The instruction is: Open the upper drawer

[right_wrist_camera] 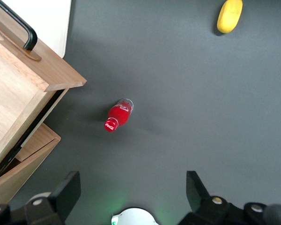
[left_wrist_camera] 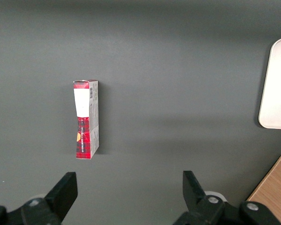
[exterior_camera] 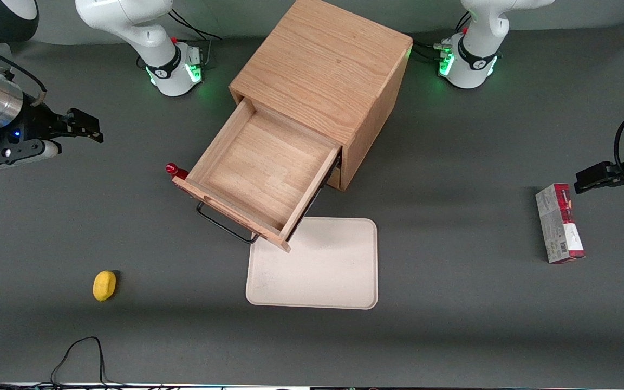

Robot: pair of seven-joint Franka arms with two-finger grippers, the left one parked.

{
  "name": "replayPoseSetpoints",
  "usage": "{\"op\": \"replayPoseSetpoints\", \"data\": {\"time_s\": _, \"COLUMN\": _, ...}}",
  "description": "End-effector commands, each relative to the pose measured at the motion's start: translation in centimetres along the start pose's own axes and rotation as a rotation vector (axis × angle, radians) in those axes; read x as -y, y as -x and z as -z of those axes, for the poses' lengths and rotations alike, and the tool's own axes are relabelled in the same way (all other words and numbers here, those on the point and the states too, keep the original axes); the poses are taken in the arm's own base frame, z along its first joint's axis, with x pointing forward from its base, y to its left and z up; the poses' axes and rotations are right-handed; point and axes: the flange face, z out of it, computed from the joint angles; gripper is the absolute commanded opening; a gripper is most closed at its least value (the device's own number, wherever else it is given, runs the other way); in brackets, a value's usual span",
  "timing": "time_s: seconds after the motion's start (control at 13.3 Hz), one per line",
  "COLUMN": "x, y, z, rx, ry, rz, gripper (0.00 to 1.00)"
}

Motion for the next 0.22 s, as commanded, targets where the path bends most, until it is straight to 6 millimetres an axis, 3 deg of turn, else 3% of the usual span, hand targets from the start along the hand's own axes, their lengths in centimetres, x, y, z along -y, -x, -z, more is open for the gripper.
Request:
{"op": "replayPoseSetpoints", "data": {"time_s": 0.0, "x": -0.15, "y": -0.64, "z": 0.69, "rx": 0.003, "ry": 0.022, "rz": -0.022, "gripper": 1.00}}
{"op": "replayPoseSetpoints", "data": {"time_s": 0.15, "x": 0.17, "y": -1.12, "z": 0.37, "rx": 0.009, "ry": 0.023, "rz": -0.024, "gripper": 1.00}}
